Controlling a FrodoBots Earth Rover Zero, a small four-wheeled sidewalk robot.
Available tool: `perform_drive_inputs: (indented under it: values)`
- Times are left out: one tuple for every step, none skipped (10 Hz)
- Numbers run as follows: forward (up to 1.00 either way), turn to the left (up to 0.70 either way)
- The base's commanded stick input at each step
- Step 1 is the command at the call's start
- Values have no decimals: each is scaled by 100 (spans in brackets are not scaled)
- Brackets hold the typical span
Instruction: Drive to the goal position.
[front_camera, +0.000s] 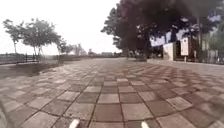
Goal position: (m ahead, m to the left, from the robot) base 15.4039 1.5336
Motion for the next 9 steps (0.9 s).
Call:
perform_drive_inputs:
  values:
    - [50,0]
    - [50,0]
    - [50,0]
    - [50,0]
    - [50,0]
    - [50,0]
    - [50,0]
    - [50,0]
    - [50,0]
